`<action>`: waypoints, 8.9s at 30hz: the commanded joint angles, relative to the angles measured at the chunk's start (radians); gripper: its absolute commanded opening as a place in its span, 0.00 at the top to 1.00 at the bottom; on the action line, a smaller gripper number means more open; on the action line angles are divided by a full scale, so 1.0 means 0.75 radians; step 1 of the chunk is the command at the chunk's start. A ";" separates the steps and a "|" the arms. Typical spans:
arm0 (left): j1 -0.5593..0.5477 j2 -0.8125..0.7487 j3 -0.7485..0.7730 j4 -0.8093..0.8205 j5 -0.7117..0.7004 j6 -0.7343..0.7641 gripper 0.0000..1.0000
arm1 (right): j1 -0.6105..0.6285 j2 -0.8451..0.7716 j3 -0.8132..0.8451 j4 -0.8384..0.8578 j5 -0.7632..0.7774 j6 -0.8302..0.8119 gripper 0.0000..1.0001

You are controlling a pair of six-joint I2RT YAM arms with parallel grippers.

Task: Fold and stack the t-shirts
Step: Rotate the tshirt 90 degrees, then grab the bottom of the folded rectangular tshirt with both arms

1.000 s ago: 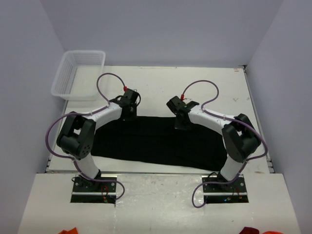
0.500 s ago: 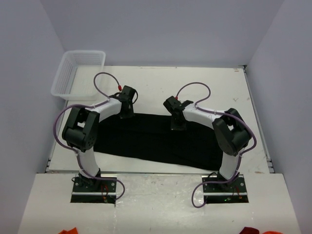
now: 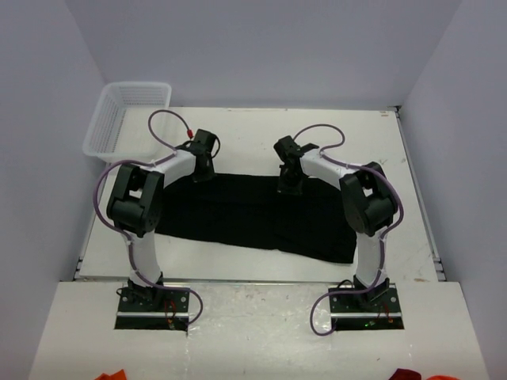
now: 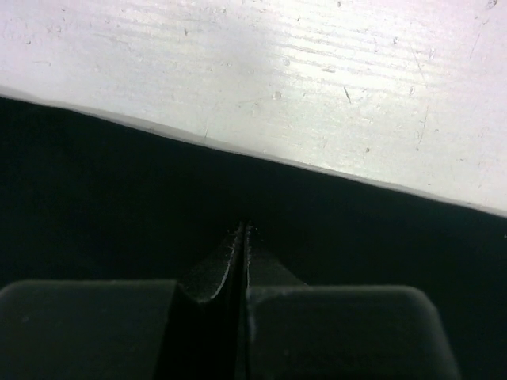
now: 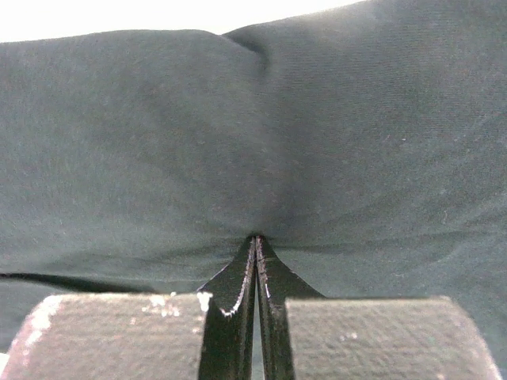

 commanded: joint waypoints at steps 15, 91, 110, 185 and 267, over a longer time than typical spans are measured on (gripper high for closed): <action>-0.002 -0.050 -0.340 0.055 0.052 -0.069 1.00 | -0.269 0.331 0.745 -0.203 -0.254 -0.342 1.00; 0.024 0.779 1.185 0.155 1.087 0.311 1.00 | 0.293 -0.371 -0.061 0.253 -0.409 -0.363 1.00; 0.067 0.781 1.111 0.141 1.267 0.414 1.00 | 0.431 0.314 0.490 0.342 -0.851 -0.463 1.00; -0.072 0.883 0.851 0.789 1.306 -0.104 1.00 | 0.333 -0.389 -1.101 0.492 0.290 0.641 1.00; -0.365 -0.261 -0.462 0.403 0.627 0.095 1.00 | 0.674 -0.731 -1.091 0.723 -0.162 0.295 1.00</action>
